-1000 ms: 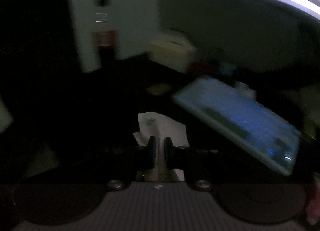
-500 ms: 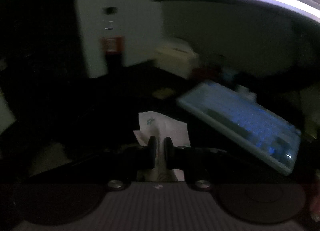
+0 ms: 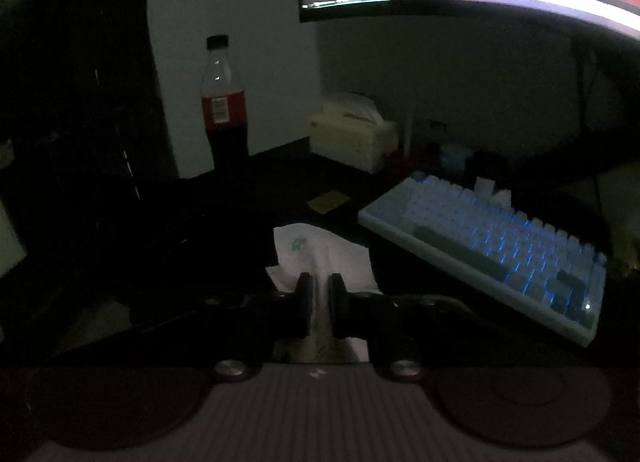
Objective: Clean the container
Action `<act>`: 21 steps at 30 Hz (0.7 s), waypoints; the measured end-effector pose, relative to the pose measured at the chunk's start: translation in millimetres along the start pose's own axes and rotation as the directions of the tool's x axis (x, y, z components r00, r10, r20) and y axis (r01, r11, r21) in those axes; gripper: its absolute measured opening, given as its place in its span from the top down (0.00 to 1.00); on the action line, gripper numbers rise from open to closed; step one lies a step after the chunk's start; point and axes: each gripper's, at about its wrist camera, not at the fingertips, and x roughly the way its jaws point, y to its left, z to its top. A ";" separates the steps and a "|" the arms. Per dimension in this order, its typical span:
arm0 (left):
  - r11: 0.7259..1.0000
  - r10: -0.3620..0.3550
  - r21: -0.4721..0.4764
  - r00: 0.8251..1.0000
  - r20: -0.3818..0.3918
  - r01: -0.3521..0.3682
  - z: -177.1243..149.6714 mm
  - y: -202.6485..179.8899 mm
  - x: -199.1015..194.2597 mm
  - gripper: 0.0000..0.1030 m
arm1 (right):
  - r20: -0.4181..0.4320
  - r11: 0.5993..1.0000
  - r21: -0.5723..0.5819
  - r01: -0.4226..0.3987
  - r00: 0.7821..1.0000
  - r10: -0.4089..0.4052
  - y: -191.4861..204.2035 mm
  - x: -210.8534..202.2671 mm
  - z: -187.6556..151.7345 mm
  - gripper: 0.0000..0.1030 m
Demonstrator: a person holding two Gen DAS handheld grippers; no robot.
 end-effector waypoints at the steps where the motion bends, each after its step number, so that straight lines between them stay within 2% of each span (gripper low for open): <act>1: 1.000 -0.001 -0.002 1.000 0.000 0.001 0.0 0.1 -0.1 0.30 | -0.004 1.000 0.011 0.009 1.000 -0.009 -3.1 1.2 1.4 0.89; 2: 1.000 0.000 -0.002 1.000 0.001 0.000 -0.1 -0.2 0.2 0.28 | -0.008 0.999 0.021 0.033 0.999 -0.033 -7.1 3.1 2.9 0.89; 5: 1.000 0.010 0.005 1.000 0.003 -0.010 -0.2 -1.4 2.3 0.26 | -0.010 0.973 0.002 0.229 0.973 -0.229 -22.3 15.5 4.8 0.89; 6: 1.000 0.007 0.003 1.000 0.003 -0.008 -0.1 -0.8 2.4 0.26 | -0.007 0.970 0.017 0.243 0.970 -0.243 -23.5 16.1 4.4 0.89; 9: 1.000 -0.002 -0.012 1.000 0.006 0.002 0.5 3.7 1.8 0.26 | 0.025 0.987 0.046 0.155 0.987 -0.156 -11.2 11.8 0.0 0.89; 10: 1.000 -0.006 -0.018 1.000 0.007 0.006 0.6 5.5 1.3 0.26 | 0.037 0.994 0.035 0.100 0.994 -0.102 -2.9 8.8 -1.5 0.89; 12: 1.000 -0.011 -0.029 1.000 0.009 0.011 0.5 8.0 -0.1 0.26 | 0.057 1.000 0.010 0.004 0.998 -0.004 12.7 3.5 -4.0 0.89; 13: 0.999 -0.012 -0.034 1.000 0.010 0.012 0.2 8.2 -1.2 0.26 | 0.062 1.000 -0.003 -0.001 0.998 0.002 16.8 2.3 -3.9 0.90; 16: 1.000 -0.004 -0.030 1.000 0.008 0.004 -0.2 6.6 -2.2 0.24 | 0.059 0.999 0.000 0.049 0.997 -0.049 9.7 6.3 -2.7 0.90; 19: 1.000 0.002 -0.031 1.000 0.004 -0.002 0.5 6.5 -3.3 0.23 | 0.037 0.976 0.083 0.200 0.978 -0.204 -18.4 13.7 -0.7 0.90; 20: 0.999 0.005 -0.033 1.000 0.003 -0.005 1.0 7.1 -3.8 0.21 | 0.032 0.970 0.106 0.221 0.974 -0.225 -23.6 15.6 -0.6 0.90; 21: 0.999 0.016 -0.034 1.000 0.005 -0.016 1.5 8.1 -4.3 0.19 | 0.036 0.971 0.118 0.206 0.977 -0.212 -23.6 15.7 -1.3 0.90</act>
